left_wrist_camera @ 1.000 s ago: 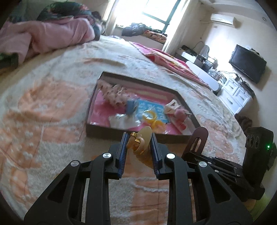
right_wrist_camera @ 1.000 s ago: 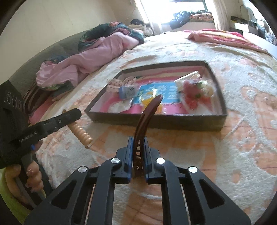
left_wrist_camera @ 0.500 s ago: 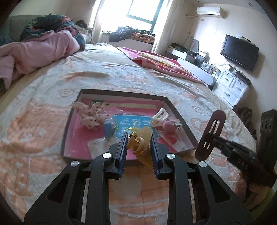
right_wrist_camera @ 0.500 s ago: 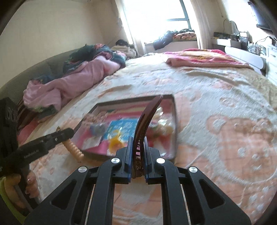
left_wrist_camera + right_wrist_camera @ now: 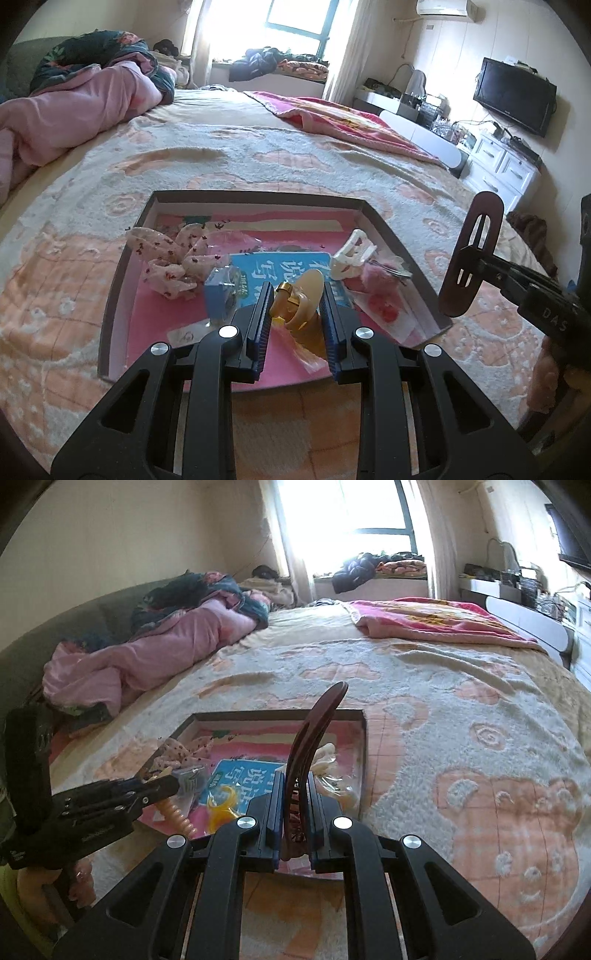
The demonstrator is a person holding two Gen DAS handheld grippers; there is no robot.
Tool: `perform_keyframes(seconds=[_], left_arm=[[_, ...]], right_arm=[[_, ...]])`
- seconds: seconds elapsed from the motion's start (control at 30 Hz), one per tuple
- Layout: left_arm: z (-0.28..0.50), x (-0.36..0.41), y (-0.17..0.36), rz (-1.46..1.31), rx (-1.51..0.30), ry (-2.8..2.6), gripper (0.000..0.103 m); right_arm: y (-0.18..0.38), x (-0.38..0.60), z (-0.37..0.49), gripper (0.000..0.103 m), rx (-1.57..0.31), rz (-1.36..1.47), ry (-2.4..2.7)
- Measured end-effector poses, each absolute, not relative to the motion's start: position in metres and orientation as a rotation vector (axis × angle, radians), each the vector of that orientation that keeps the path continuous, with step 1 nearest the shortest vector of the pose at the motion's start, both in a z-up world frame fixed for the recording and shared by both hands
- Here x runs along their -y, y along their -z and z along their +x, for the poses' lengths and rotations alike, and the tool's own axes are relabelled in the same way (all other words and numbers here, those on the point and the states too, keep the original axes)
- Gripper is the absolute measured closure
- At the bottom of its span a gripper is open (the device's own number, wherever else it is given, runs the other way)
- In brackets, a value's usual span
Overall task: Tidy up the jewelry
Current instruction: 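Carry the hair tie and brown clip into the tray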
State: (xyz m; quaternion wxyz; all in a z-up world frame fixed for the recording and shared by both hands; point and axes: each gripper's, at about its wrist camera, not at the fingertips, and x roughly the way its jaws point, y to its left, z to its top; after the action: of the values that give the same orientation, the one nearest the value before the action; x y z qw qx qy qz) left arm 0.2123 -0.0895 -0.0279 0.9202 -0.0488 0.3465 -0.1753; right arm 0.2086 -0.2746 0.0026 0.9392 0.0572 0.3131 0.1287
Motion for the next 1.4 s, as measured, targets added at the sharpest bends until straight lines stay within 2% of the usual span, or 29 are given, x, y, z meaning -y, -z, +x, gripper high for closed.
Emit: perform_keyframes(seconds=[1.13,1.4], left_arm=[[0.255,0.064,0.057,-0.142,-0.749,0.271,0.085],[0.254,0.058,0.059,-0.155,-0.75,0.263,0.084]], right_arm=[[0.05,0.201,0.252,0.093,-0.859,-0.065,-0.45],[0.053,0.2,0.242,0.087,-0.857,-0.039,-0.478]])
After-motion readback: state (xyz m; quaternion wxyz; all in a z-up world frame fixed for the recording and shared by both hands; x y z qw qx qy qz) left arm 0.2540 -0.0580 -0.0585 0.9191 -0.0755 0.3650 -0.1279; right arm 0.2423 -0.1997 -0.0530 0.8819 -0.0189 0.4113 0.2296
